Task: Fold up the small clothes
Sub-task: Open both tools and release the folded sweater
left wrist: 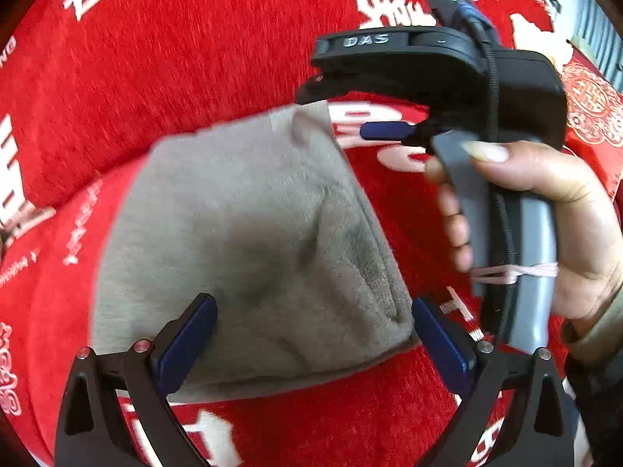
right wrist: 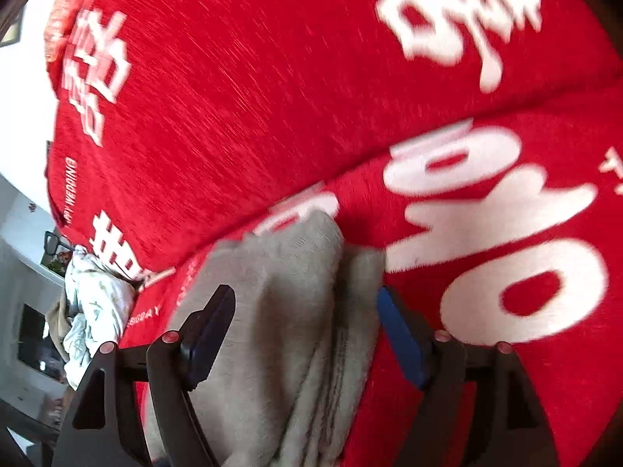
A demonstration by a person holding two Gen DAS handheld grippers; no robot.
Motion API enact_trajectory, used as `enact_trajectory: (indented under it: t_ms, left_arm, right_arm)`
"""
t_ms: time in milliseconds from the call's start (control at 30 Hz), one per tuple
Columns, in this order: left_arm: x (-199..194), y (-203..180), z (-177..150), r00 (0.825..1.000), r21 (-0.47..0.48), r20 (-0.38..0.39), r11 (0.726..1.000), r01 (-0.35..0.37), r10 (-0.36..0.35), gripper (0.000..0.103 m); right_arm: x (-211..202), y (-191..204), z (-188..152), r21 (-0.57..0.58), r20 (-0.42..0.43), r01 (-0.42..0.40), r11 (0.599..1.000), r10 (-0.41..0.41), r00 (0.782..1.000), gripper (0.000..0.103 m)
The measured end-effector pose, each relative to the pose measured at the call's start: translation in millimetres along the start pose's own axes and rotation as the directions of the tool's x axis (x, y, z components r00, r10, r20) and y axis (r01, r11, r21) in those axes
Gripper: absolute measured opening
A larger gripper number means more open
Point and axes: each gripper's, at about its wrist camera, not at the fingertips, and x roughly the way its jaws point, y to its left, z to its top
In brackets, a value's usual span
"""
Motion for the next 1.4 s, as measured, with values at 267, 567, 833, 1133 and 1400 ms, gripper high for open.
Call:
enact_trajectory:
  t_ms: [267,567,833,1133,1400]
  left_arm:
    - [-34,65,1,0.993,-0.204,0.075,0.973,0.108,-0.094,0.1]
    - [14,118,-28,0.995,-0.346,-0.099,0.938,-0.018,-0.018,0.1]
    - [-18,142,-44,1.0,-0.371,-0.011,0.928,-0.024,0.021,0.1]
    - [4,152,-51,0.998,-0.344,-0.067,0.938,-0.025,0.002,0.1]
    - [-13,149,-8,1.0,-0.297,0.011,0.955,0.004,-0.001,0.1]
  right_arm:
    - [-19,34,-20,-0.038,-0.064,-0.25,0.968,0.247,0.967,0.08]
    - [-3,22,-41,0.005,-0.091,-0.114,0.993,0.114,0.989,0.077]
    - [-35,67,-97,-0.13,-0.206,-0.332,0.934,0.302,0.931,0.077]
    - [-39,33,-118,-0.094,-0.156,-0.181,0.979,0.165,0.974,0.073]
    - [-56,71,-86,-0.274,-0.045,-0.056,0.96,0.045,0.998,0.08]
